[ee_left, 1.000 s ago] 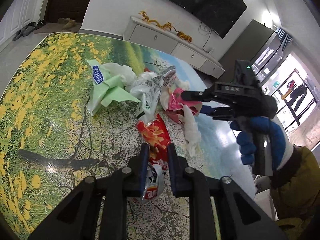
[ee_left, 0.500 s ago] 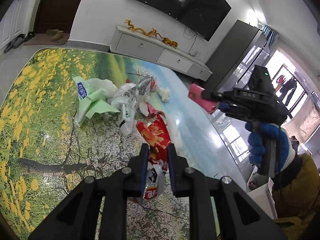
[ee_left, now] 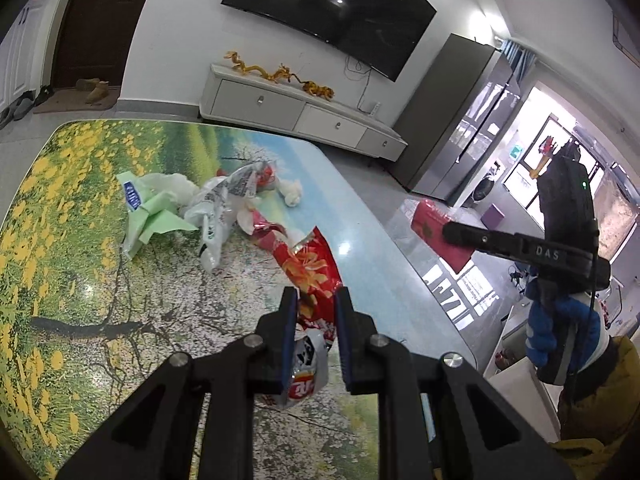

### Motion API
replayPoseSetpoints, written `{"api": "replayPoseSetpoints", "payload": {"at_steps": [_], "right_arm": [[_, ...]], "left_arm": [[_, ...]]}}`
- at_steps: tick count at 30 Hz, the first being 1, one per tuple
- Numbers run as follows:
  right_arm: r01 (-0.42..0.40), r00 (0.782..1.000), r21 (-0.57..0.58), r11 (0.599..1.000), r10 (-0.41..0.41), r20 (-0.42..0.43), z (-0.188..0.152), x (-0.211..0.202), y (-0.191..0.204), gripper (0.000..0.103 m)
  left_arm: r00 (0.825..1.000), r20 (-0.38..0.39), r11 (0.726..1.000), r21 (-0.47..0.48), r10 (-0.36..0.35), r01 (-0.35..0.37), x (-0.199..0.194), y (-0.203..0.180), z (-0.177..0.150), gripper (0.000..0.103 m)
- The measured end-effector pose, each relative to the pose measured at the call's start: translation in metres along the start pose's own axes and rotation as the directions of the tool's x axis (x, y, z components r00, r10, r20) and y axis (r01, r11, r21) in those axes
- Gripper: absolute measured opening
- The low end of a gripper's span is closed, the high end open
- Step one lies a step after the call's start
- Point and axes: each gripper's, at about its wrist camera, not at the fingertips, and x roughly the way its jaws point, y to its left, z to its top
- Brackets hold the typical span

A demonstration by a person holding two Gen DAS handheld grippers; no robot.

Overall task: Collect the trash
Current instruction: 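Carry the red bag and pink paper over the white bin and release both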

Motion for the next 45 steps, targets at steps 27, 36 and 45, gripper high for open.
{"api": "replayPoseSetpoints", "payload": {"at_steps": [27, 36, 45], "right_arm": [[-0.087, 0.990, -0.006, 0.996, 0.087, 0.113, -0.032, -0.029, -0.078, 0.031], [0.024, 0.982, 0.142, 0.990, -0.051, 0.183, -0.052, -0.072, -0.156, 0.031], [0.224, 0.956, 0.338, 0.914, -0.273, 0.104, -0.089, -0.087, -0.243, 0.031]], "left_arm": [[0.994, -0.097, 0.998, 0.039, 0.058, -0.055, 0.044, -0.071, 0.048, 0.017], [0.979, -0.202, 0.981, 0.181, -0.031, 0.068, 0.127, -0.152, 0.071, 0.017], [0.927, -0.363, 0.942, 0.267, -0.097, 0.203, 0.245, -0.244, 0.069, 0.017]]}}
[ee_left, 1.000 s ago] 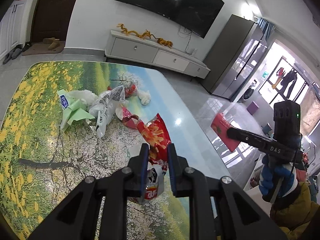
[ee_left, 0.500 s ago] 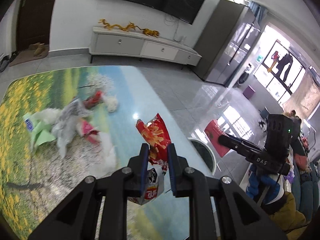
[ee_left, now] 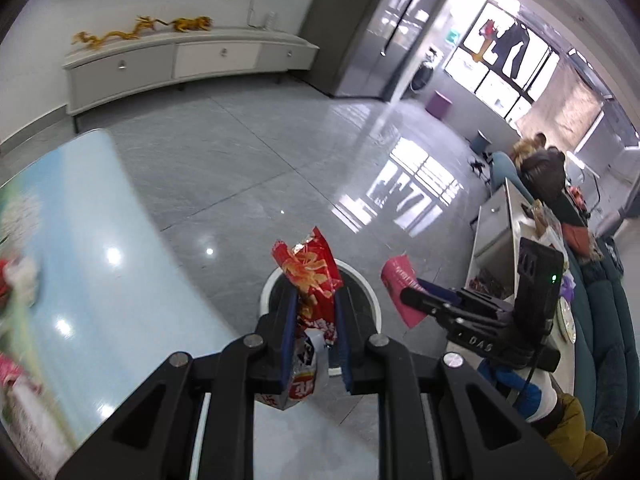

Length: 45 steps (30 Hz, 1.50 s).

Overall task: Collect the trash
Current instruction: 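Carry the red bag and pink paper over the white bin and release both, then move both open grippers back over the remaining trash on the table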

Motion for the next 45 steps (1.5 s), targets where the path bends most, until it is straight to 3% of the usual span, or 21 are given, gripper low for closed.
{"api": "replayPoseSetpoints", "payload": {"at_steps": [6, 13, 17, 20, 24, 31, 36, 45], "right_arm": [[0.075, 0.996, 0.077, 0.994, -0.071, -0.051, -0.006, 0.020, -0.039, 0.031], [0.121, 0.989, 0.119, 0.985, -0.108, -0.105, -0.010, 0.046, -0.064, 0.033], [0.161, 0.980, 0.137, 0.977, -0.142, -0.140, -0.015, 0.062, -0.075, 0.038], [0.182, 0.975, 0.161, 0.970, -0.157, -0.154, -0.021, 0.066, -0.083, 0.045], [0.199, 0.974, 0.153, 0.968, -0.179, -0.137, -0.019, 0.054, -0.077, 0.045], [0.197, 0.980, 0.092, 0.976, -0.195, -0.032, -0.004, 0.011, -0.045, 0.045], [0.155, 0.987, 0.030, 0.987, -0.156, 0.039, 0.004, -0.014, -0.006, 0.045], [0.065, 0.996, -0.094, 0.993, -0.058, 0.072, 0.010, -0.024, 0.075, 0.045]], "left_arm": [[0.998, -0.063, 0.999, 0.031, -0.028, 0.030, 0.066, -0.023, 0.023, 0.018], [0.989, -0.128, 0.997, -0.003, -0.072, 0.072, 0.125, -0.022, 0.034, 0.019], [0.981, -0.164, 0.994, -0.050, -0.101, 0.094, 0.152, -0.017, 0.035, 0.038], [0.979, -0.169, 0.993, -0.065, -0.112, 0.103, 0.156, -0.013, 0.033, 0.041], [0.988, -0.127, 0.996, -0.037, -0.090, 0.086, 0.135, -0.014, 0.032, 0.041], [1.000, 0.030, 0.999, 0.043, -0.006, 0.005, 0.057, -0.022, 0.029, 0.041], [0.991, 0.111, 0.994, 0.075, 0.073, -0.082, -0.005, -0.010, 0.006, 0.040], [0.960, 0.219, 0.983, 0.000, 0.178, -0.182, -0.111, 0.052, -0.048, 0.040]]}}
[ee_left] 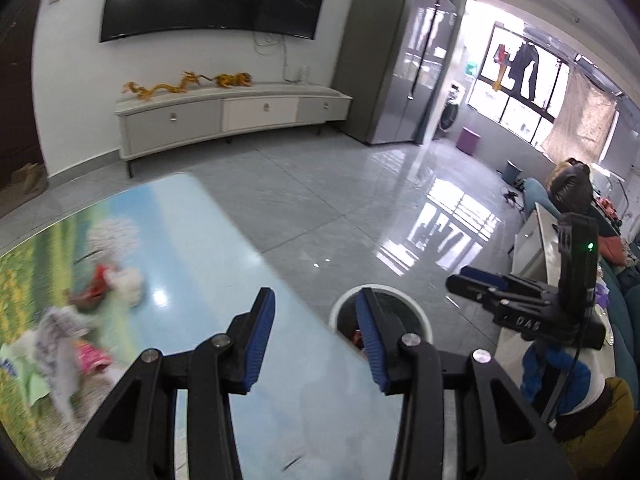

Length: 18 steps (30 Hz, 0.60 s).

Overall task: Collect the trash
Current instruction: 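Move both open grippers back over the remaining trash on the table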

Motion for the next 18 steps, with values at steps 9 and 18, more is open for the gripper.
{"api": "replayPoseSetpoints", "payload": {"at_steps": [9, 18], "right_arm": [[-0.057, 0.998, -0.026, 0.998, 0.057, -0.018, -0.007, 0.006, 0.034, 0.045], [-0.075, 0.997, -0.053, 0.996, 0.075, 0.004, -0.005, -0.003, 0.050, 0.045]], "left_arm": [[0.993, 0.033, 0.983, -0.147, 0.116, -0.110, -0.054, 0.070, -0.047, 0.040], [0.979, 0.066, 0.963, -0.208, 0.192, -0.174, -0.080, 0.097, -0.060, 0.040]]}}
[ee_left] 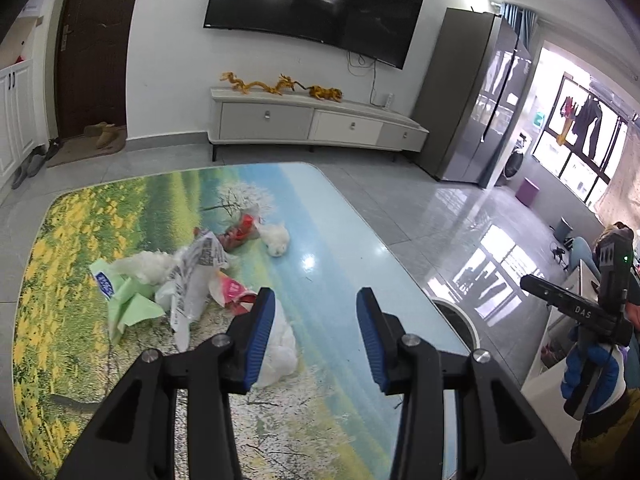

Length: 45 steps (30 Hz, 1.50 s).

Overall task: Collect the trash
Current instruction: 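Move both open grippers back over the remaining trash on the table, then grasp the white plastic bag with the right gripper while the left grasps a white wrapper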

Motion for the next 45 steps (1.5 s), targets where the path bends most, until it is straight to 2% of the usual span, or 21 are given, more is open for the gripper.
{"api": "replayPoseSetpoints", "payload": {"at_steps": [5, 11, 16, 23, 28, 33, 37, 40, 45], "right_arm": [[-0.007, 1.000, -0.014, 1.000, 0.008, 0.012, 0.006, -0.004, 0.004, 0.045], [-0.020, 1.000, -0.019, 1.000, 0.020, 0.019, -0.003, -0.001, 0.010, 0.045], [-0.039, 0.999, -0.027, 0.999, 0.040, 0.025, 0.003, -0.001, 0.015, 0.045], [-0.043, 0.999, -0.039, 0.998, 0.044, 0.017, 0.003, 0.005, 0.019, 0.045], [-0.046, 0.999, -0.068, 0.997, 0.048, 0.026, 0.018, 0.004, 0.031, 0.045], [-0.087, 0.995, -0.135, 0.987, 0.079, -0.058, 0.014, 0.032, 0.065, 0.045], [-0.181, 0.976, -0.187, 0.966, 0.153, -0.154, 0.011, 0.061, 0.103, 0.045], [-0.258, 0.949, -0.244, 0.935, 0.198, -0.247, 0.004, 0.090, 0.138, 0.045], [-0.341, 0.902, -0.296, 0.892, 0.223, -0.369, -0.010, 0.132, 0.178, 0.045]], "left_arm": [[0.999, 0.032, 1.000, 0.005, 0.017, -0.017, -0.012, 0.003, 0.002, 0.041], [0.998, 0.027, 0.998, 0.006, 0.056, -0.056, -0.015, 0.008, -0.003, 0.041], [0.997, 0.046, 0.998, -0.005, 0.068, -0.068, -0.023, 0.016, 0.004, 0.041], [0.995, 0.023, 0.995, -0.034, 0.099, -0.098, -0.022, 0.036, -0.009, 0.041], [0.992, 0.051, 0.991, -0.075, 0.118, -0.114, -0.029, 0.058, -0.010, 0.041], [0.993, 0.013, 0.989, -0.091, 0.119, -0.117, -0.023, 0.089, -0.024, 0.041], [0.996, -0.008, 0.994, -0.069, 0.086, -0.086, -0.012, 0.102, -0.016, 0.040], [0.998, -0.020, 0.997, -0.053, 0.060, -0.061, 0.003, 0.108, -0.004, 0.040], [0.996, -0.073, 0.999, 0.002, 0.044, -0.044, 0.042, 0.109, 0.017, 0.040]]}}
